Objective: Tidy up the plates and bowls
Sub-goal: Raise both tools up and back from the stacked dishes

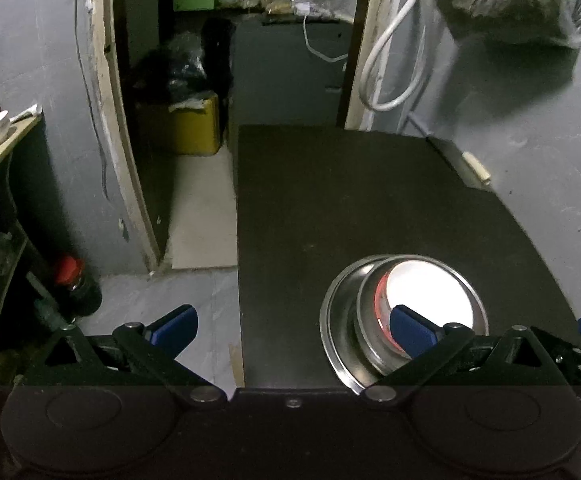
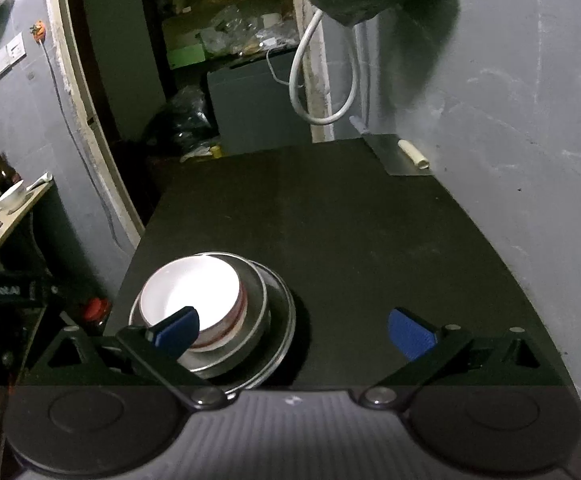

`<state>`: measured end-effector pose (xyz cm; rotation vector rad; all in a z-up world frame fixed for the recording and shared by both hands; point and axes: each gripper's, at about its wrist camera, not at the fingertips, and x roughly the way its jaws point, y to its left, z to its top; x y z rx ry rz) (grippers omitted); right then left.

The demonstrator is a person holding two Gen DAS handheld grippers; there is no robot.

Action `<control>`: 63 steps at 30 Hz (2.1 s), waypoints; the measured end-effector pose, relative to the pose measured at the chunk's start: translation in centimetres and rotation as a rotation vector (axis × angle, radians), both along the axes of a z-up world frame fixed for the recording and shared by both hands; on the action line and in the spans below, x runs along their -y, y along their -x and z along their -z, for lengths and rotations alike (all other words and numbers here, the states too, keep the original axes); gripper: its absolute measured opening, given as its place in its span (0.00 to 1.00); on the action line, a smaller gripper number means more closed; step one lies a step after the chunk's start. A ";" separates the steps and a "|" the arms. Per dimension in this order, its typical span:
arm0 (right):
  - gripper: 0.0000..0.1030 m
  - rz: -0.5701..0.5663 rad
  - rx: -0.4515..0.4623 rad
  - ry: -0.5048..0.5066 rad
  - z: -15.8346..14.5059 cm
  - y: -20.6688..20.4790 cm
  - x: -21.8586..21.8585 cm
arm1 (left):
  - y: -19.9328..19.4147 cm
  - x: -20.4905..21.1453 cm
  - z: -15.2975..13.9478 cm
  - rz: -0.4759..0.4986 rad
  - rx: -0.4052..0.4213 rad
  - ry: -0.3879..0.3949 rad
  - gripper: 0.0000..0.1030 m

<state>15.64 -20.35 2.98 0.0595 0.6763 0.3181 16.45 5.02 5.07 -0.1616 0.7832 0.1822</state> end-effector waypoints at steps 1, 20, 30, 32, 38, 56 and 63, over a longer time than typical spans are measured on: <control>1.00 0.006 0.013 -0.003 0.0 0.3 0.1 | 0.3 0.0 -0.2 0.008 0.019 -0.002 0.99; 1.00 0.103 0.188 0.022 -2.4 6.7 -1.4 | 6.1 0.0 -1.6 0.106 0.270 -0.080 0.99; 1.00 0.128 0.189 0.055 -1.9 10.5 -1.4 | 9.6 -0.3 0.1 0.109 0.284 -0.092 0.99; 1.00 0.133 0.197 0.074 -2.1 10.9 -1.5 | 10.0 -0.3 0.1 0.107 0.282 -0.073 0.99; 1.00 0.143 0.217 0.080 -2.1 11.9 -0.5 | 10.9 0.5 0.8 0.113 0.276 -0.078 0.99; 1.00 0.070 0.159 -0.033 -2.0 13.3 5.3 | 14.6 5.5 -0.3 0.064 0.262 -0.077 0.99; 1.00 0.043 0.141 -0.063 -1.9 14.3 6.9 | 16.5 7.0 -0.8 0.028 0.244 -0.084 0.99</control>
